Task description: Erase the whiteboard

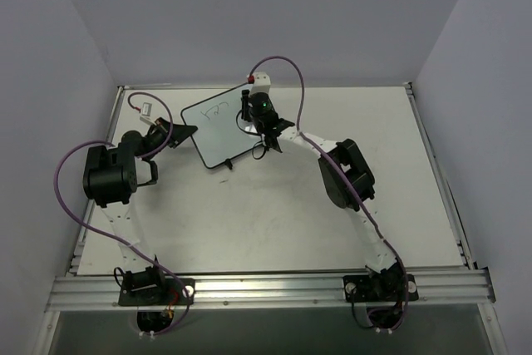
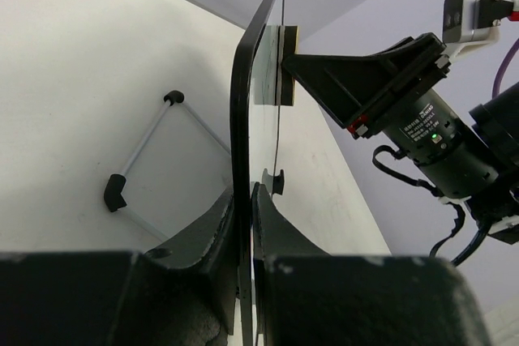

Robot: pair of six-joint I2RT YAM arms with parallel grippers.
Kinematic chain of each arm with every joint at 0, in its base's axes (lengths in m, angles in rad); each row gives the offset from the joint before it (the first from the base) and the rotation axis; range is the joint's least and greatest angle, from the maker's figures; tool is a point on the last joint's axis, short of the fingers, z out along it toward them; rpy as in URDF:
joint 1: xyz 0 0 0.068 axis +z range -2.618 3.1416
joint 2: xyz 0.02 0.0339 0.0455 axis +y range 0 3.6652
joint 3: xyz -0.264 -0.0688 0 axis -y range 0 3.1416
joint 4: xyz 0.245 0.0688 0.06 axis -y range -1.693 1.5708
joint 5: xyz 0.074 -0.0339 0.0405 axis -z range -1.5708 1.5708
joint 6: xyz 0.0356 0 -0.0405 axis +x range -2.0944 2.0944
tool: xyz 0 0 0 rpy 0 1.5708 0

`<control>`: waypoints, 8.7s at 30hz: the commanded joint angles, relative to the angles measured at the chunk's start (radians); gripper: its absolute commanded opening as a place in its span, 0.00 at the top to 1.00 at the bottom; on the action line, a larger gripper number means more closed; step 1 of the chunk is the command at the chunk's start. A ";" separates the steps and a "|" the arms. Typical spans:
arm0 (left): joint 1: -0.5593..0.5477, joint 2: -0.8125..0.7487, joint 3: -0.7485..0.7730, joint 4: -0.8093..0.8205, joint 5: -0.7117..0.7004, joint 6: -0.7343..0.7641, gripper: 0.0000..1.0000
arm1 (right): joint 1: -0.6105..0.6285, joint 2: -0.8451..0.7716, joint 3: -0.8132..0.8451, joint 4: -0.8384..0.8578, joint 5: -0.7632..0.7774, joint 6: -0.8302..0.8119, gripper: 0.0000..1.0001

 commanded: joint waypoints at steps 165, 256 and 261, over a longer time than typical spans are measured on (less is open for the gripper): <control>-0.028 -0.046 -0.004 0.170 0.014 0.091 0.98 | -0.042 -0.046 -0.117 -0.063 0.002 0.066 1.00; -0.124 -1.203 0.184 -1.689 -0.770 0.546 0.32 | -0.378 -0.744 -0.775 -0.482 0.168 0.428 0.00; -0.124 -1.199 0.215 -1.706 -0.745 0.551 0.32 | -0.369 -0.863 -0.750 -0.508 0.144 0.388 0.00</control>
